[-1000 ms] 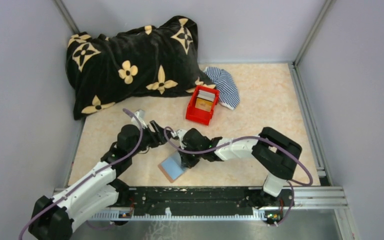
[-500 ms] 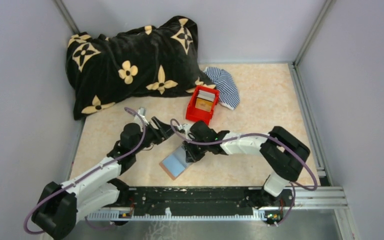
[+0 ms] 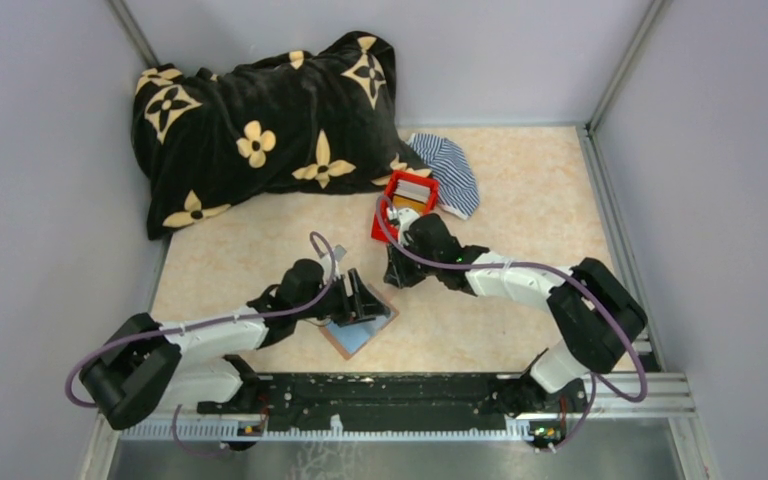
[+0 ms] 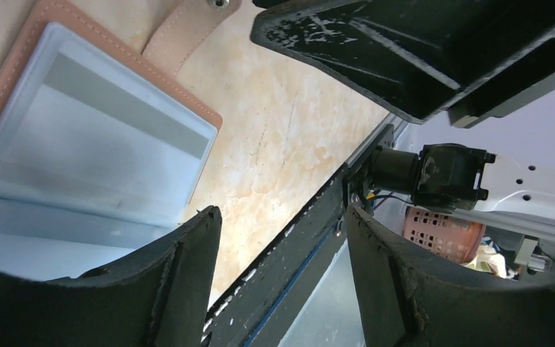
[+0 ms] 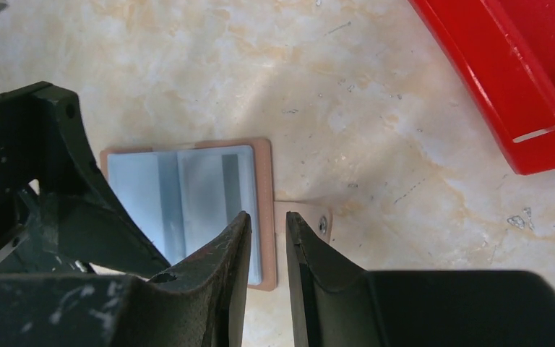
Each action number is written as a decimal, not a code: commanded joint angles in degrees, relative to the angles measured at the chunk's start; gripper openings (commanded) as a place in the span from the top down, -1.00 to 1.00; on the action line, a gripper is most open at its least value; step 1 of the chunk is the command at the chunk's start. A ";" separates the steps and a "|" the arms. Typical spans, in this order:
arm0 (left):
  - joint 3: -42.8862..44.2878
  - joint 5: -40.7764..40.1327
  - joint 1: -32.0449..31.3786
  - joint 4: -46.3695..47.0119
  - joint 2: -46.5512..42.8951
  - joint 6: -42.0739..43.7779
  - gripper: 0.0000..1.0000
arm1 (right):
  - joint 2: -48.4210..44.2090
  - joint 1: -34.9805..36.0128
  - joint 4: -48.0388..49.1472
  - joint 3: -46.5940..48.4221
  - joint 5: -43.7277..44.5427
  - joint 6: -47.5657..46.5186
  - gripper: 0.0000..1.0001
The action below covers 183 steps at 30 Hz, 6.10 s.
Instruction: Take the credit cards out of the card holder
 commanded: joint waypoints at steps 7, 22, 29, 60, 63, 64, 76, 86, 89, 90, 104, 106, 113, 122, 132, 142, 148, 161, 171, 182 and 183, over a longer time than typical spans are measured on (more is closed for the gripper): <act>-3.33 1.86 0.81 -2.83 -3.19 -1.98 -0.38 | 4.26 -0.40 1.36 1.88 -3.37 -2.56 0.49; -8.79 -2.29 1.61 -9.53 -6.98 -3.74 -0.37 | 4.96 1.94 0.67 1.62 -6.43 -3.32 0.42; -9.18 -0.01 3.53 -8.70 -3.52 -4.19 -0.39 | 7.66 3.57 1.39 1.07 -5.47 -2.81 0.34; -10.66 1.75 5.64 -6.06 -4.08 -3.94 -0.39 | 7.07 7.50 0.54 0.72 -9.24 -2.00 0.36; -10.77 2.13 5.76 -5.69 -3.85 -3.80 -0.39 | 6.22 8.19 0.26 0.76 -9.20 -1.48 0.36; -10.83 2.09 5.77 -5.45 -3.87 -3.80 -0.38 | 5.90 8.32 0.03 0.80 -9.09 -1.34 0.37; -11.76 2.61 6.04 -5.57 -5.56 -3.60 -0.38 | 3.65 8.62 -1.33 0.81 -6.26 -1.03 0.38; -11.94 2.33 6.37 -6.80 -7.70 -3.20 -0.38 | 4.75 8.43 -1.13 0.32 -3.31 -0.52 0.27; -12.06 2.42 6.39 -6.80 -7.82 -3.21 -0.37 | 3.32 6.89 0.20 -0.67 -2.32 0.67 0.22; -12.02 2.43 6.39 -6.80 -7.93 -3.24 -0.37 | 3.15 6.72 0.07 -0.43 -2.44 0.20 0.22; -12.37 2.26 6.48 -7.17 -8.99 -3.21 -0.37 | 7.17 9.31 1.57 -0.22 -5.96 0.51 0.22; -12.22 2.33 6.52 -7.11 -8.69 -3.08 -0.37 | 7.69 9.34 1.70 -0.47 -6.17 0.57 0.22; -12.60 2.87 6.57 -6.57 -8.63 -3.31 -0.37 | 8.32 9.98 3.28 -1.36 -7.20 1.30 0.21; -12.66 3.08 6.55 -7.24 -9.69 -3.27 -0.37 | 10.50 10.08 2.03 -1.75 -5.96 0.56 0.21; -12.73 2.46 6.65 -7.39 -9.99 -3.23 -0.37 | 12.84 12.26 4.87 -1.28 -10.49 1.18 0.21; -13.10 2.25 6.74 -7.59 -10.14 -3.20 -0.37 | 9.57 13.72 5.31 -1.04 -13.81 0.35 0.21; -13.04 2.07 6.79 -7.32 -9.90 -3.05 -0.37 | 5.83 13.71 3.99 -1.25 -12.99 -0.05 0.51; -7.49 0.50 7.27 -12.33 -17.78 1.53 -0.38 | 4.93 14.17 2.50 0.01 -11.28 -0.79 1.00; 14.55 -10.88 8.36 -37.64 -24.89 10.99 -0.44 | 4.97 17.60 -2.22 5.05 -7.48 -3.64 0.84; 11.92 -22.48 9.11 -43.42 -34.82 4.84 -0.46 | 4.79 23.01 -1.63 5.22 -3.85 -1.41 0.98; 12.23 -22.18 9.11 -44.03 -34.21 4.97 -0.47 | 4.86 23.03 -1.02 4.84 -3.14 -0.34 1.00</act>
